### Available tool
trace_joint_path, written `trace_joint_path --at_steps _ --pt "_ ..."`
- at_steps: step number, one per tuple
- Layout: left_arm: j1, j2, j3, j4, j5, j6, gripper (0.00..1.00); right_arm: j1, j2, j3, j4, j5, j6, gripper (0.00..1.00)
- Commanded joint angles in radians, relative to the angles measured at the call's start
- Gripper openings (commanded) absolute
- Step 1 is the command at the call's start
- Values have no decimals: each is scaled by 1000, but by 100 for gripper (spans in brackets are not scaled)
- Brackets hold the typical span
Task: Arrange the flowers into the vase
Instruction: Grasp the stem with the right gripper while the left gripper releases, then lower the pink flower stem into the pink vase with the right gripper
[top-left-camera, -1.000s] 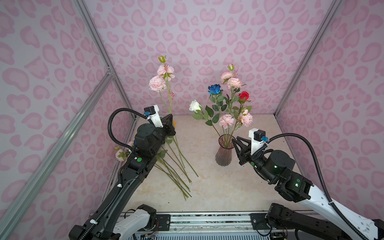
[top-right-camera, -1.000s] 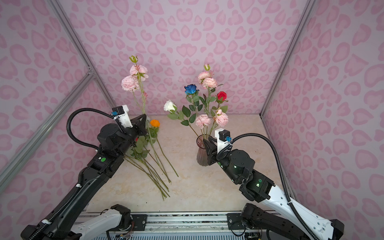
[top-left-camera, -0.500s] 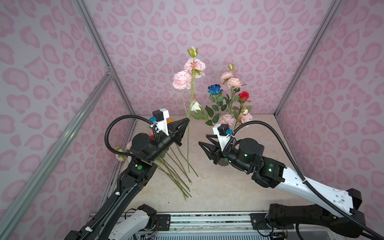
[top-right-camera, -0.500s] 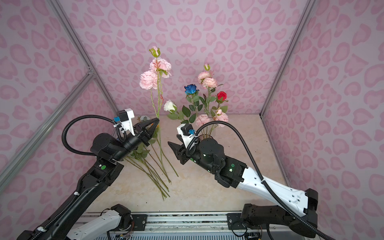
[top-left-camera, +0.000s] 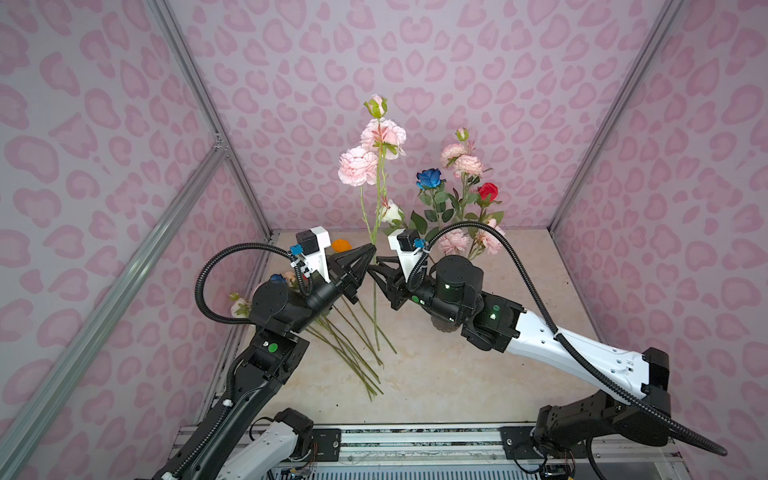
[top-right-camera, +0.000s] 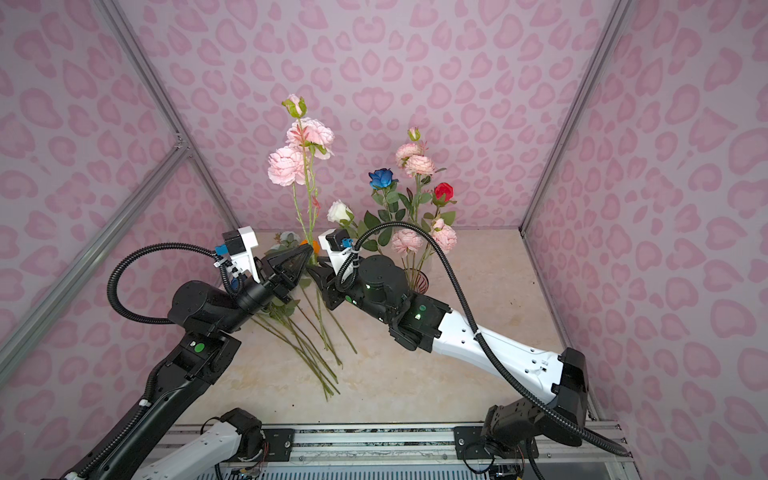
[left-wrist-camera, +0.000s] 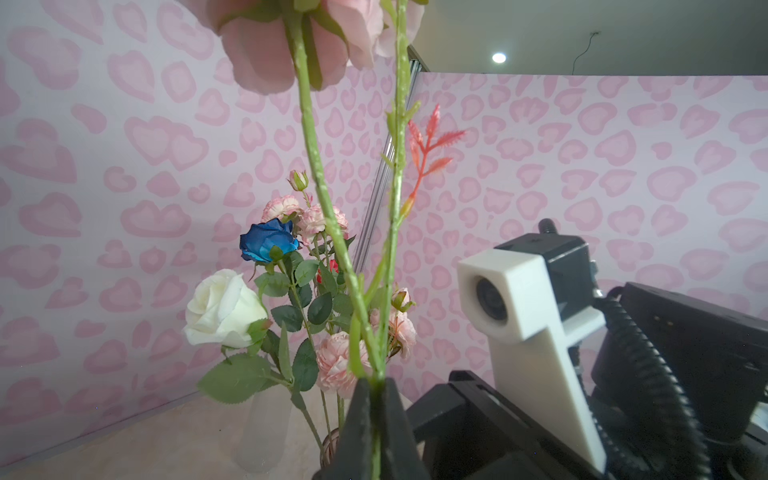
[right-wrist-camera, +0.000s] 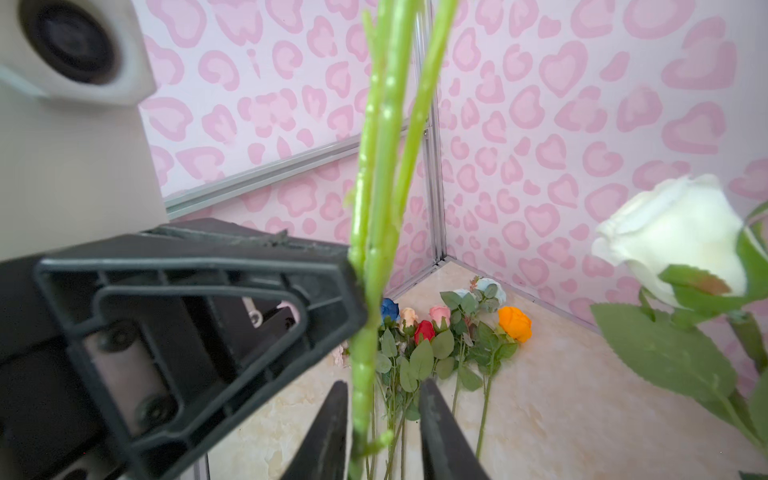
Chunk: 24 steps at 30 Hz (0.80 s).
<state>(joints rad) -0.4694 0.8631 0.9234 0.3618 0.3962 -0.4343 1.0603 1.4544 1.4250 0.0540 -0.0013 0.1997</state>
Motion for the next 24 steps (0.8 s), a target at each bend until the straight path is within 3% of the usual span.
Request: trace_joint_path --at_steps 1,4,5,7,9,14,21,24 --pt "0 -9 0 42 12 -12 4 1 9 9 48 7 3 12" --pt "0 -15 4 12 -18 -12 6 5 2 6 49 12 -18 5" --pt "0 -19 7 -9 -42 -15 16 8 -3 -1 52 21 -24 4" --pt "0 -25 18 -50 -91 -12 54 10 -14 -14 59 50 -34 4" --pt "2 -31 36 -102 -149 -2 76 12 -31 -28 61 80 -47 4" --pt "2 -59 24 -138 -324 5 84 14 -100 -78 80 168 -90 4" --pt "21 -103 -20 -222 -806 -57 84 14 -224 -119 55 287 -196 4" --pt "57 -63 -1 -339 -1023 -164 87 8 -281 -136 46 353 -255 4"
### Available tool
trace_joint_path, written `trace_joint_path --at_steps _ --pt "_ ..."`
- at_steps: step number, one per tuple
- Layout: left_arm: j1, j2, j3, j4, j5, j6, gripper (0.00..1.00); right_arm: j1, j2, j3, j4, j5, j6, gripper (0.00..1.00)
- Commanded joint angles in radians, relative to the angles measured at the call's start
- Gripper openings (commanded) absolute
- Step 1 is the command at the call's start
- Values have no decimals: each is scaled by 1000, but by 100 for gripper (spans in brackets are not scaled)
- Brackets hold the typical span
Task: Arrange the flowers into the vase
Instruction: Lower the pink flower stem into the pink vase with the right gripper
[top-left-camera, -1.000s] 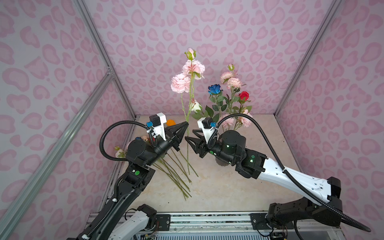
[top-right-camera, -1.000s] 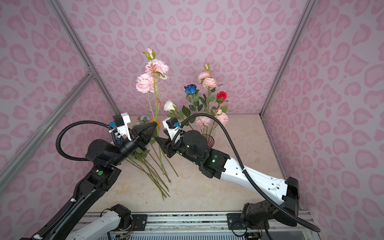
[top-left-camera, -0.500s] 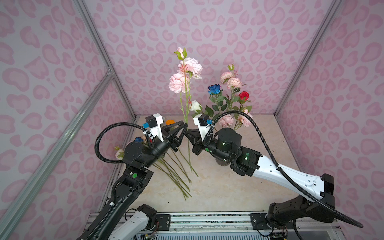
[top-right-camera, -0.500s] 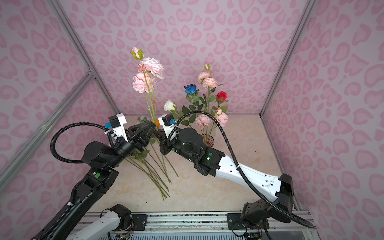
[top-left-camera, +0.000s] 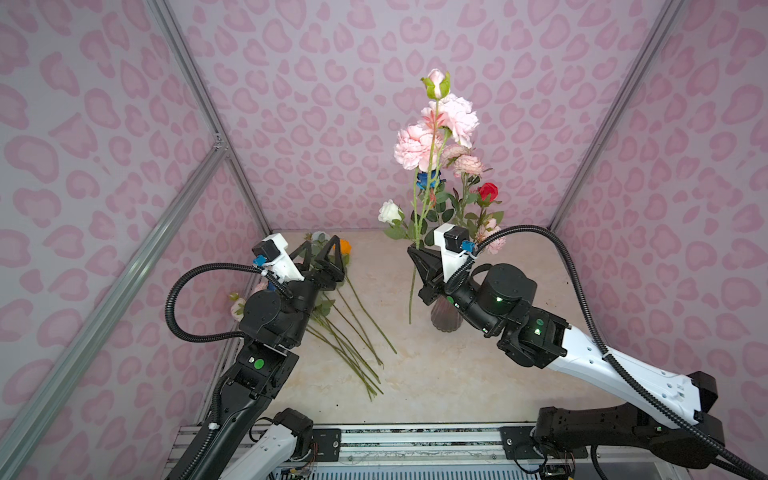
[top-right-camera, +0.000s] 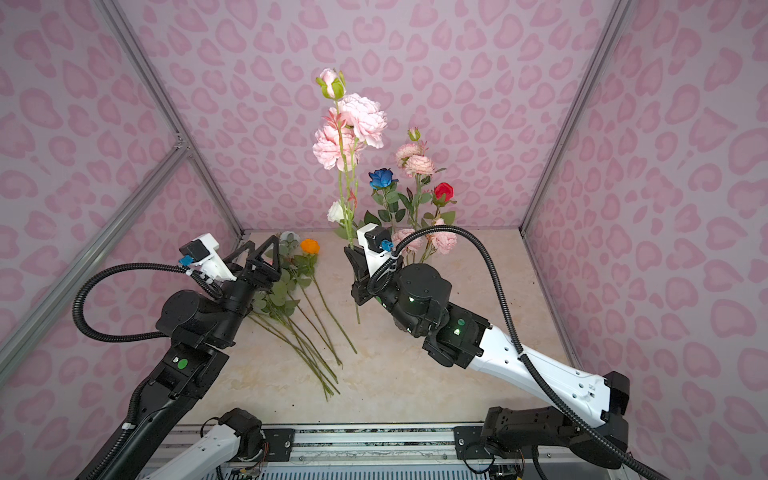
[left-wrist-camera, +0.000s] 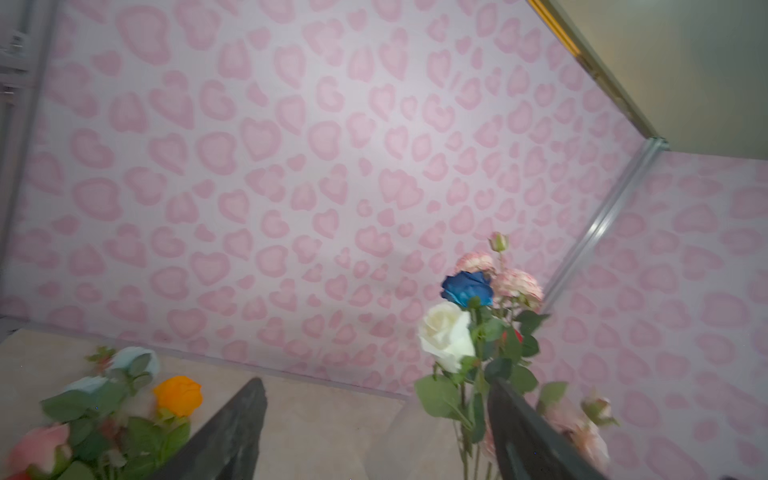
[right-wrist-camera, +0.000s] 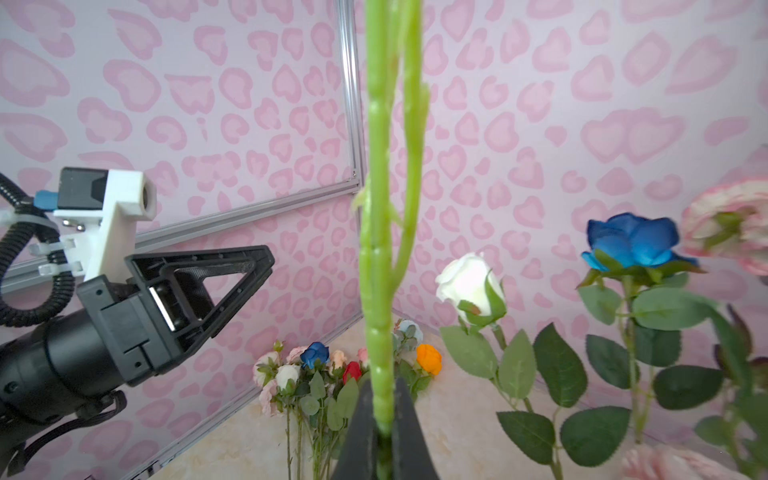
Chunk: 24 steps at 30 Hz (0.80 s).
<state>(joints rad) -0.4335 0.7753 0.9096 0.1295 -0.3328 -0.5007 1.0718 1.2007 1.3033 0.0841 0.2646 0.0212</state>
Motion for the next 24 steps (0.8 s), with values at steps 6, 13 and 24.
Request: trace_joint_path --at_steps 6,13,24 --pt "148 88 21 -223 -232 -319 89 -70 -115 -70 39 157 -148 4" --pt "180 125 28 -236 -177 -346 89 -186 -139 -102 100 132 -135 4" --pt "209 138 26 -225 -115 -360 87 -318 -35 -153 222 99 -50 4"
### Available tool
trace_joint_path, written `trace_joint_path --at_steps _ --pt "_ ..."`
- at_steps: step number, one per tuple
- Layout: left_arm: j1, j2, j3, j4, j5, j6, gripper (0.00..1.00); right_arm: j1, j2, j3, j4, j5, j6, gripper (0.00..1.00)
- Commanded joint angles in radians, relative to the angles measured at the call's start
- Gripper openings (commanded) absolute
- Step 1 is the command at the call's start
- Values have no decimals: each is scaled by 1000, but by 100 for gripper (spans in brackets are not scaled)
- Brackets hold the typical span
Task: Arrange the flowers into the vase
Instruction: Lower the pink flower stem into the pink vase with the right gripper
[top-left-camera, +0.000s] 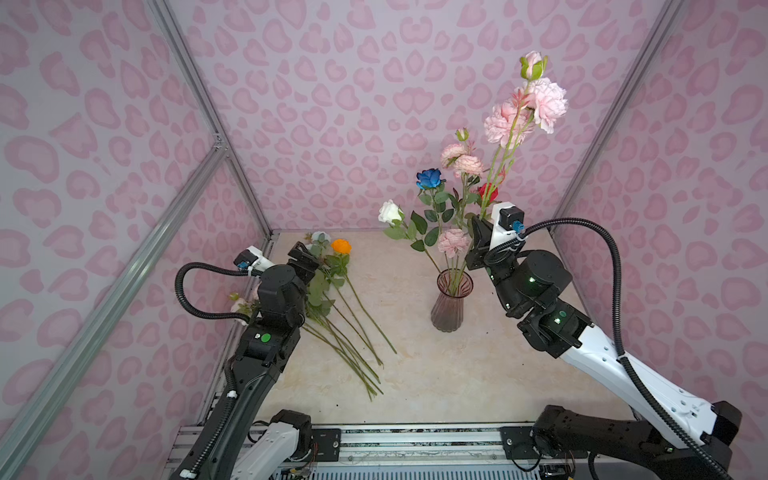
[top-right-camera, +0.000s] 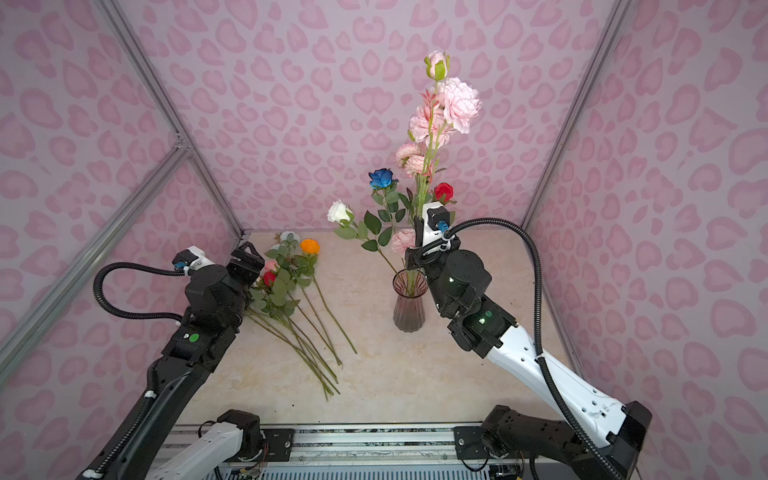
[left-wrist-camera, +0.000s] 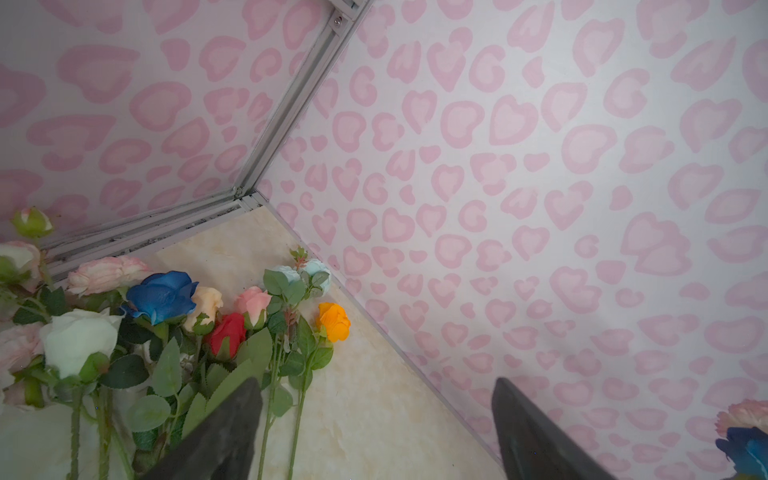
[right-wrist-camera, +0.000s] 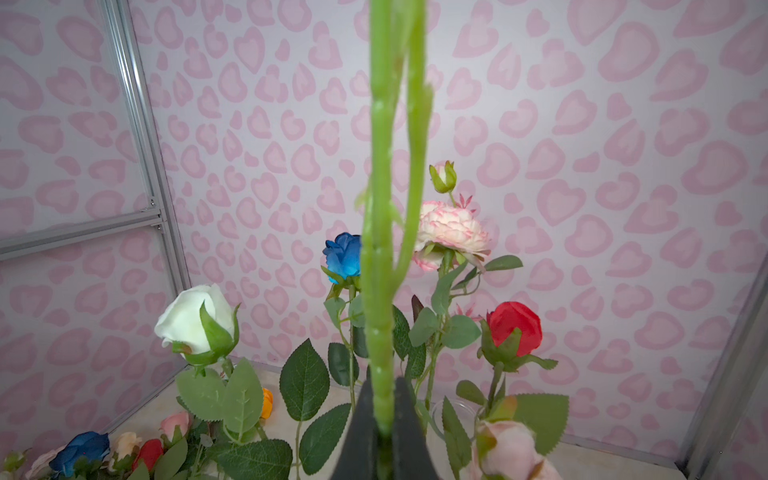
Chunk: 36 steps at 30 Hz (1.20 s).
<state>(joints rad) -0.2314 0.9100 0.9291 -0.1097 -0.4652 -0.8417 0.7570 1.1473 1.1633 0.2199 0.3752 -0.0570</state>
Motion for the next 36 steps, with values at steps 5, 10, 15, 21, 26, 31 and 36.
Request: trace_joint_path --at_steps 5,10,15,21,26,31,36 --pt "21 -5 0 13 27 -31 87 -7 72 -28 90 -18 60 4" --pt "29 -8 -1 14 33 -34 87 -7 80 -100 113 -7 102 4" --pt "35 -2 -1 14 46 -42 87 -5 88 -160 98 -19 148 8" --pt "40 0 -2 14 54 -47 87 4 75 -205 64 -23 181 24" --pt "43 9 0 13 66 -50 86 8 66 -211 44 -15 189 31" --pt "44 13 1 14 70 -50 86 12 54 -207 26 -7 192 35" --pt "45 23 3 11 77 -52 86 26 22 -204 -5 -1 194 39"
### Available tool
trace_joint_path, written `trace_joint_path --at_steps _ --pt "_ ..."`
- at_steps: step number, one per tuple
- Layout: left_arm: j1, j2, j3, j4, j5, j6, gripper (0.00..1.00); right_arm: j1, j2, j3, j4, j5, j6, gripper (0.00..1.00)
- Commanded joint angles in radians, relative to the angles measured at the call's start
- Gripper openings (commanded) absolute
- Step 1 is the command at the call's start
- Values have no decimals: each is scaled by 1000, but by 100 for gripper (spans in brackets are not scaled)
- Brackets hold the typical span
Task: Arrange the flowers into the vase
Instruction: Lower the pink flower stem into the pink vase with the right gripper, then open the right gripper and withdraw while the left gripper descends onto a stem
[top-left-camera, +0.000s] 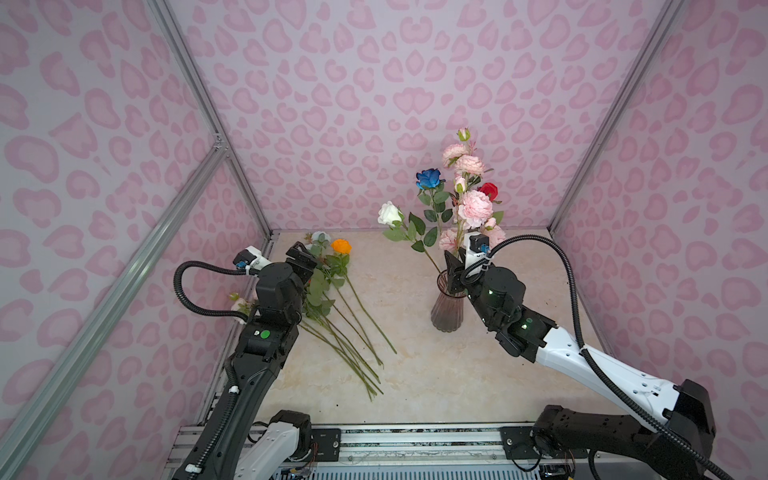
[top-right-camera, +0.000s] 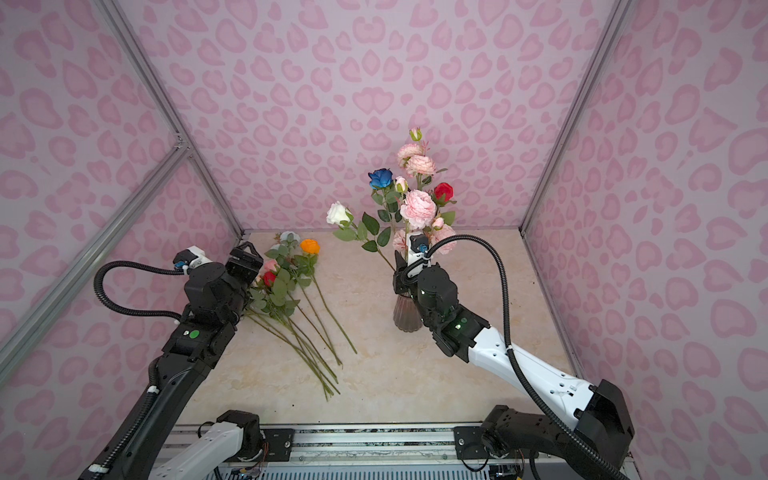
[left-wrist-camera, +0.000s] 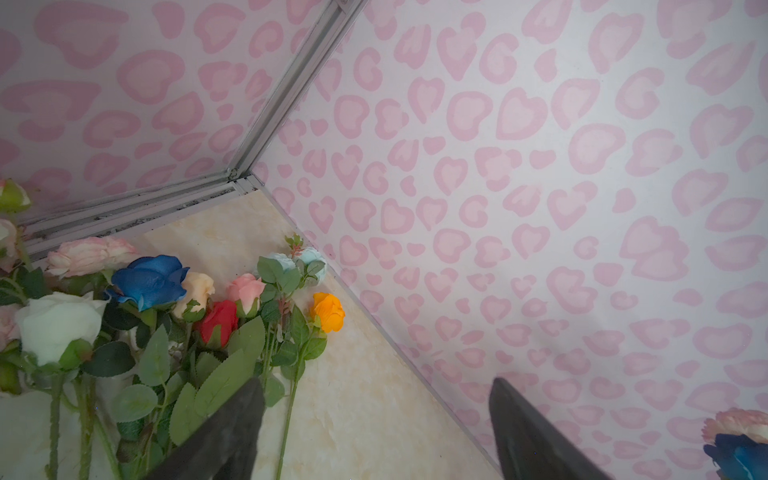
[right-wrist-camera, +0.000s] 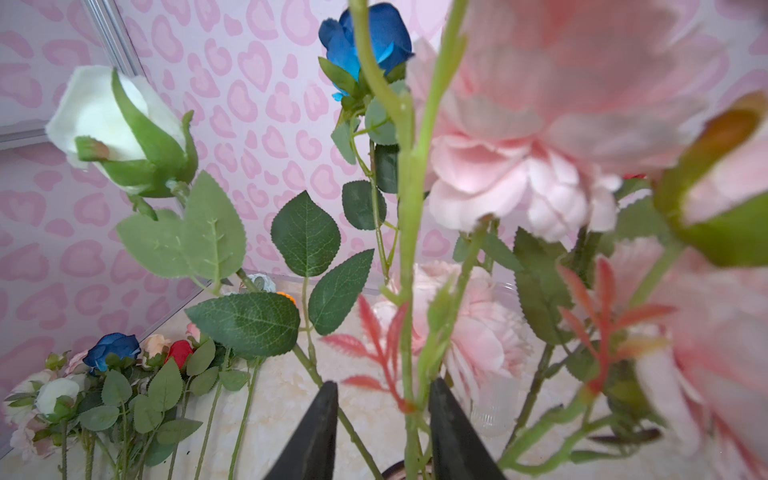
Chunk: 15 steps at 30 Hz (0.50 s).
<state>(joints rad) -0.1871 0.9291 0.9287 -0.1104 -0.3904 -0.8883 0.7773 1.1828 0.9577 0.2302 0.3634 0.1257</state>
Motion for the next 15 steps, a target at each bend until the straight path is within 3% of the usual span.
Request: trace_joint_path --at_steps 1,15 --pt "0 5 4 12 4 -5 86 11 -23 1 -23 10 11 40" --pt "4 37 7 15 24 7 85 33 -136 -5 -126 14 64 47"
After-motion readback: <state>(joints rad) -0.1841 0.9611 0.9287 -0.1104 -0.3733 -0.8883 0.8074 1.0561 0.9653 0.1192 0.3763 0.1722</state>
